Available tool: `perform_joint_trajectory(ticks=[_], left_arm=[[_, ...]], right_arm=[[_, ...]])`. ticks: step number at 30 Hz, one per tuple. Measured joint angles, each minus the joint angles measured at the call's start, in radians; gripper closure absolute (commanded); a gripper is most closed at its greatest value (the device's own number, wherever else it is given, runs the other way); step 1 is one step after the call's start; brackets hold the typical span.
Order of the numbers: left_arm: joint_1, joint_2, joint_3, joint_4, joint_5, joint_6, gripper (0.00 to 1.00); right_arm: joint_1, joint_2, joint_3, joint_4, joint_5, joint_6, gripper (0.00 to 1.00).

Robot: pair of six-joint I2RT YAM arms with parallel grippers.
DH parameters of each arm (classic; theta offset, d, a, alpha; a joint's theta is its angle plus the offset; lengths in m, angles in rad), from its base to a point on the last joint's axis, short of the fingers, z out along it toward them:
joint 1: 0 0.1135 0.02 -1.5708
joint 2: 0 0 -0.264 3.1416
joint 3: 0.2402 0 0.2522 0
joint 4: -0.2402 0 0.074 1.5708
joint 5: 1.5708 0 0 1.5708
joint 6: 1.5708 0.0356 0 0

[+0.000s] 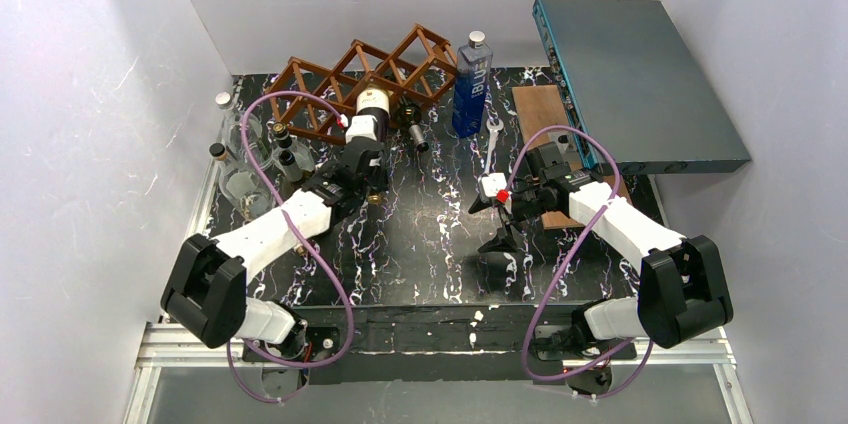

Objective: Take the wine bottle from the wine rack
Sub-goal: Pick up the wine bottle from the wine rack.

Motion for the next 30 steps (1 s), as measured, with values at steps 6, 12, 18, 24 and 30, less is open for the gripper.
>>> perform_joint_trajectory(ticks=[6, 12, 18, 24, 30], left_arm=[[0.0, -0.025, -0.016, 0.0, 0.005, 0.0, 1.0], [0.0, -0.06, -0.046, 0.007, 0.019, -0.001, 1.0], [0.0, -0.08, -0.063, 0.012, 0.028, -0.006, 1.0], [-0.001, -0.121, -0.085, 0.007, 0.035, -0.008, 1.0], [-0.003, -0.16, -0.112, 0.004, 0.04, -0.007, 1.0]], right_arm=[[0.0, 0.002, 0.0, 0.0, 0.0, -0.004, 0.0], [0.0, 0.005, 0.0, -0.001, 0.0, -0.009, 0.0], [0.0, 0.006, 0.0, -0.005, 0.0, -0.015, 0.0], [0.0, 0.006, 0.0, -0.005, 0.0, -0.018, 0.0], [0.0, 0.007, 0.0, -0.006, 0.0, -0.018, 0.0]])
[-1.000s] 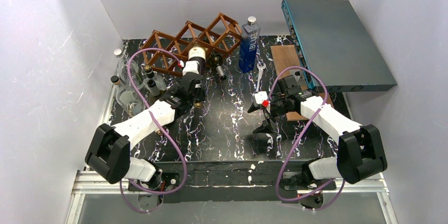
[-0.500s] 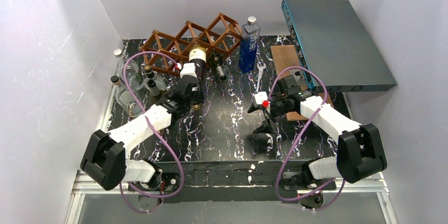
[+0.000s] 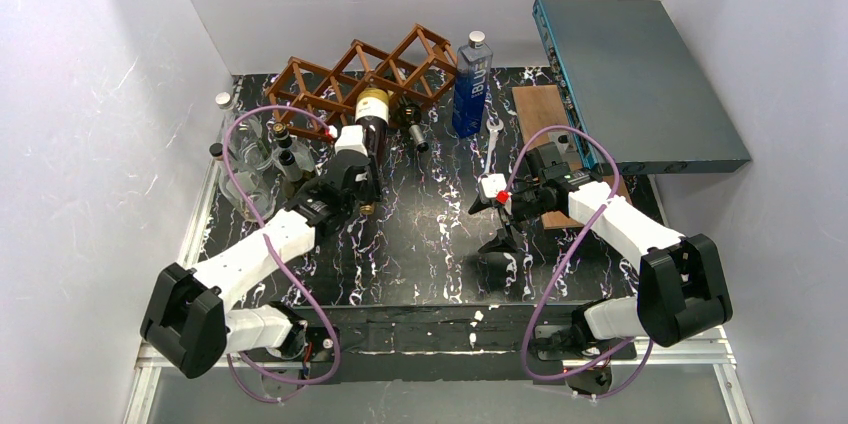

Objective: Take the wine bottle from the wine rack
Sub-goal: Pick up the wine bottle from the wine rack.

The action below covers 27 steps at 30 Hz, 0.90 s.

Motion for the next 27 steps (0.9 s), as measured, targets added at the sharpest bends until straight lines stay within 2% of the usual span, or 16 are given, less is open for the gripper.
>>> perform_joint_trajectory(ticks=[27], left_arm=[[-0.022, -0.109, -0.05, -0.053, 0.014, -0.018, 1.0]], right_arm=[[0.0, 0.016, 0.0, -0.006, 0.003, -0.003, 0.0]])
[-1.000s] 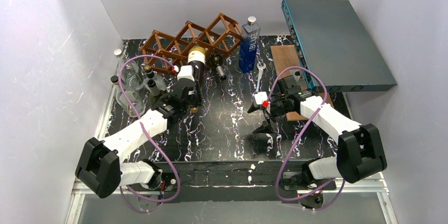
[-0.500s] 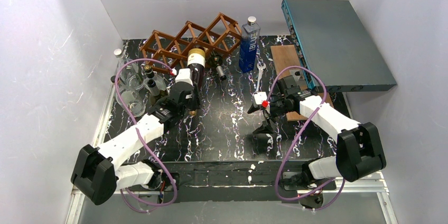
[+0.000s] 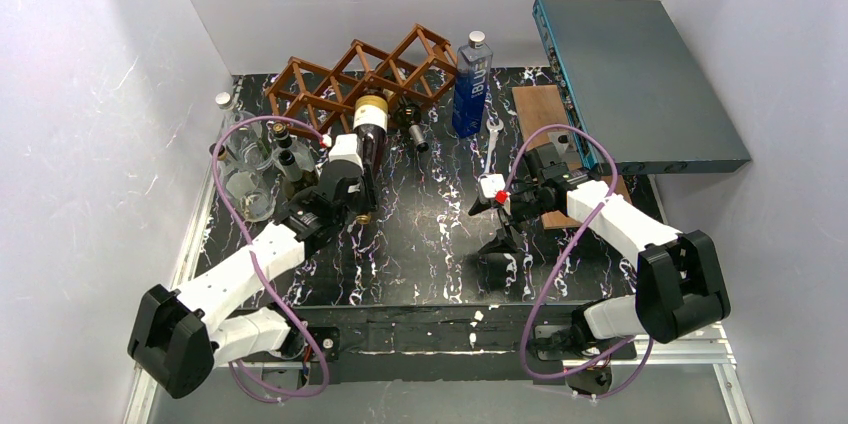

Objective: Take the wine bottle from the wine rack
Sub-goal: Pick up the wine bottle from the wine rack.

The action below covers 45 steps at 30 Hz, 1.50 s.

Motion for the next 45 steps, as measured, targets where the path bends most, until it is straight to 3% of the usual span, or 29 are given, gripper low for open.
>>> perform_joint_trajectory(ticks=[45], left_arm=[[-0.019, -0.143, -0.05, -0.06, 0.068, -0.04, 1.0]], right_arm=[[0.0, 0.017, 0.0, -0.015, 0.008, -0.02, 0.0]])
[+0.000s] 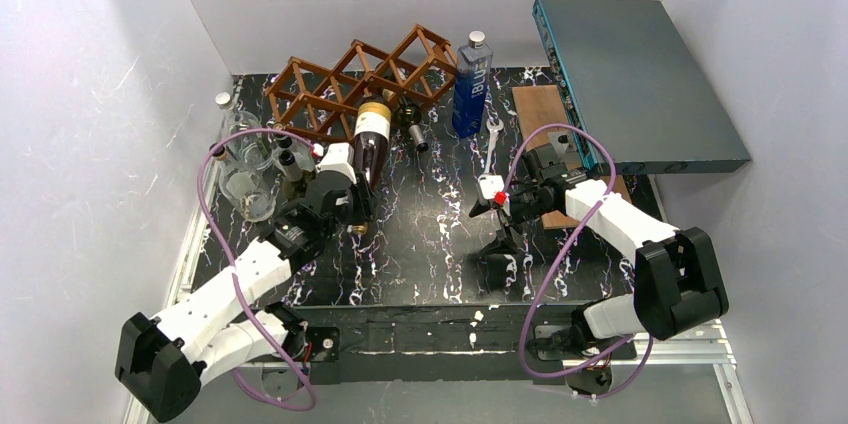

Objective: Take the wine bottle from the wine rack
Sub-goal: Pick up the wine bottle from the wine rack, then place the wine bottle at the center of the board.

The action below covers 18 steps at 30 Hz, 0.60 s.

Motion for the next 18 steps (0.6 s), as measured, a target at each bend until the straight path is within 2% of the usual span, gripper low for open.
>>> perform_joint_trajectory(ticks=[18], left_arm=[[-0.002, -0.119, -0.006, -0.226, 0.061, -0.106, 1.0]], right_arm=[[0.0, 0.0, 0.0, -0.002, 0.0, -0.004, 0.0]])
